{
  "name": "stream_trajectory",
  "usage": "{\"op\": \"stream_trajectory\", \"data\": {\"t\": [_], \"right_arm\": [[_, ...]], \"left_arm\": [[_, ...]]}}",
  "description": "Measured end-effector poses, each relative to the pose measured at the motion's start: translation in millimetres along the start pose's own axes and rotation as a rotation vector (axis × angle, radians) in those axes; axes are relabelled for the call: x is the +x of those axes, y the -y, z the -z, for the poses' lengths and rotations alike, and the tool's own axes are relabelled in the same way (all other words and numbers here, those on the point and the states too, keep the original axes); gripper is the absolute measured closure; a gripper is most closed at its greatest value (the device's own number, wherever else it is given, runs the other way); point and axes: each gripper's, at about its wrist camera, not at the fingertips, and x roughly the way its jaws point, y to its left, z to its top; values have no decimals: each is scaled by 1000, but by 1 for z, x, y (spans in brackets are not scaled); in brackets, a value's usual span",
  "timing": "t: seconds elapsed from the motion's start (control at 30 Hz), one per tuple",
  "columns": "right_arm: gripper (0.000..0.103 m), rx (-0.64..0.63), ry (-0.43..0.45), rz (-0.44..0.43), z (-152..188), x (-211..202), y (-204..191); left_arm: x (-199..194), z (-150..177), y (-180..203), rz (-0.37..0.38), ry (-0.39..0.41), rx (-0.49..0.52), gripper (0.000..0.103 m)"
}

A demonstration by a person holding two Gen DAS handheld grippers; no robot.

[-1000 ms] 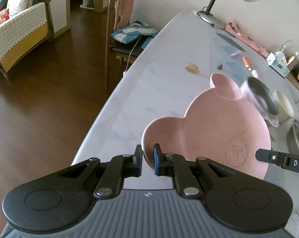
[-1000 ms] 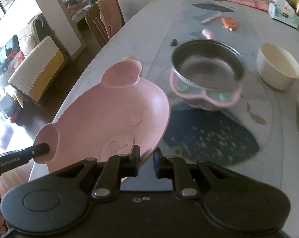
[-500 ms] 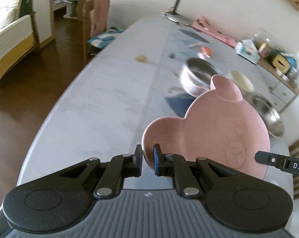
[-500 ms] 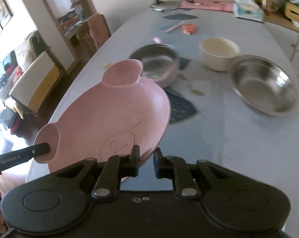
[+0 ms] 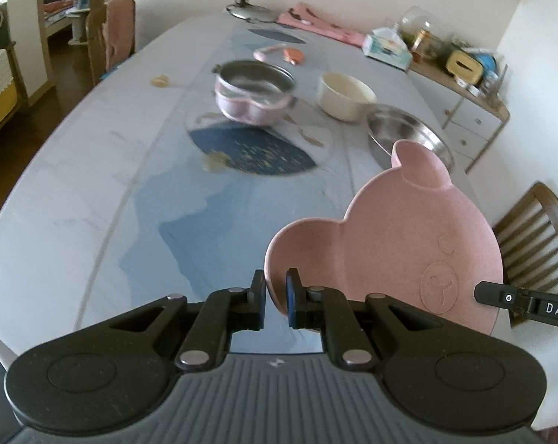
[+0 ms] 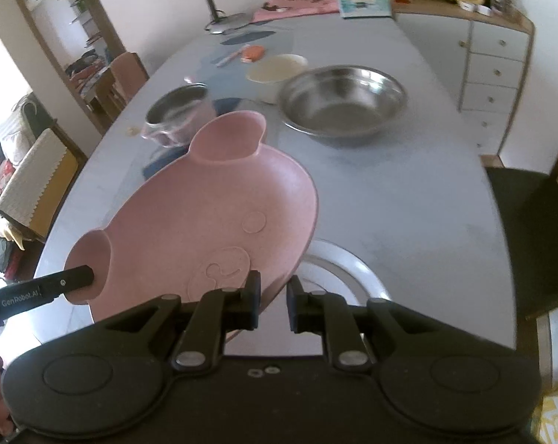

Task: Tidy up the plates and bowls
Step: 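Carry the pink bear-shaped plate with both grippers over the white plates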

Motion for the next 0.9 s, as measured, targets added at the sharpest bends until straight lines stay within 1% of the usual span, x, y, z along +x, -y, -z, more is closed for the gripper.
{"op": "stream_trajectory", "data": {"t": [0.17, 0.33, 0.6, 0.9], "right_arm": [[88, 24, -11, 11, 20, -9, 23], [88, 54, -37, 21, 35, -8, 39], [87, 67, -78, 21, 52, 5, 42], [87, 70, -111, 7, 58, 12, 40]], "left_arm": [[3, 20, 24, 4, -31, 29, 93], [10, 33, 34, -7, -63, 53, 93], [22, 43, 32, -21, -102, 69, 93], [36, 38, 21, -19, -124, 60, 93]]}}
